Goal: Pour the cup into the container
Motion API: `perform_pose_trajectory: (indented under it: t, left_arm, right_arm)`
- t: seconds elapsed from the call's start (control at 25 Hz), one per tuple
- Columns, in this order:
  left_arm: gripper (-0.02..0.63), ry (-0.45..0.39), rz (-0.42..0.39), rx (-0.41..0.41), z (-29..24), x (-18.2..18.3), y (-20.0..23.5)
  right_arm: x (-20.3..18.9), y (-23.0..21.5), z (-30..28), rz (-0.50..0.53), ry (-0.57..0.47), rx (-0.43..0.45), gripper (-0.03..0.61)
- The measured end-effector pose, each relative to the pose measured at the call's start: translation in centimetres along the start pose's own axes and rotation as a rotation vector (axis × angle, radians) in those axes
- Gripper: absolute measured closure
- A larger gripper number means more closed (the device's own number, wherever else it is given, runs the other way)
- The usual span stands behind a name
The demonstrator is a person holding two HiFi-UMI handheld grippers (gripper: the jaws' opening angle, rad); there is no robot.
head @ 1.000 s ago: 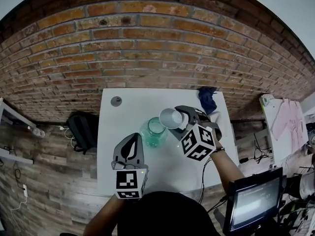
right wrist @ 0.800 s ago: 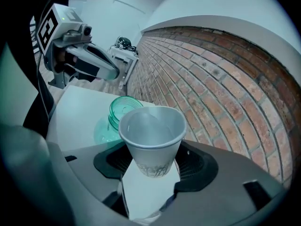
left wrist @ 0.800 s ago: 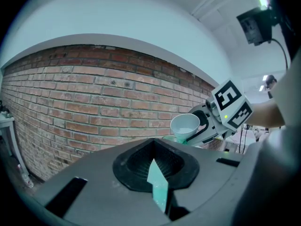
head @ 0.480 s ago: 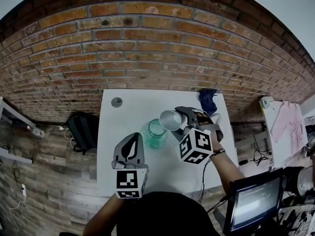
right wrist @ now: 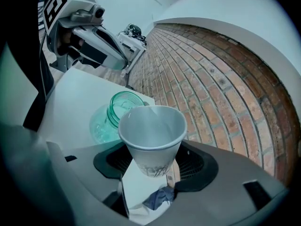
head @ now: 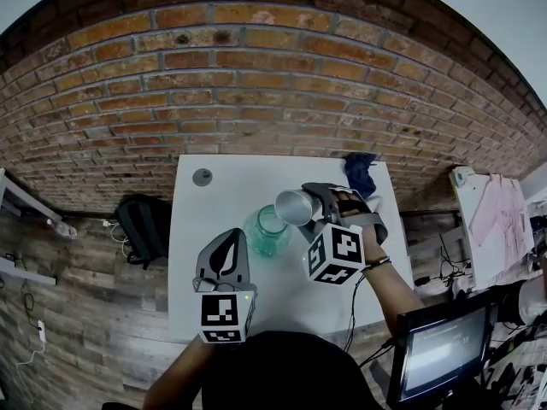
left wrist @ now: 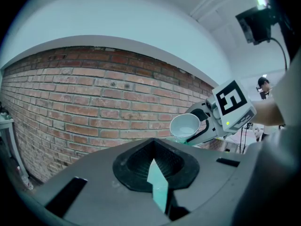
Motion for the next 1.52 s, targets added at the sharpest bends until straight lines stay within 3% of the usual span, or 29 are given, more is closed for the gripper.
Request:
perform_pose_trajectory:
  t: [1.52]
  left_arm:
    - [0.617, -0.016, -0.003, 0.002, 0.31, 0.14, 0.06]
  right_arm:
    - [0.47, 0.08, 0.23, 0.081, 0.033, -0.003, 0.298]
Point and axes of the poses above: the fingertips, and each gripper's own axes: z backward along the fingers, y to its left, x out of its top, the point moved 3 cm from there along z, backward along the fingers
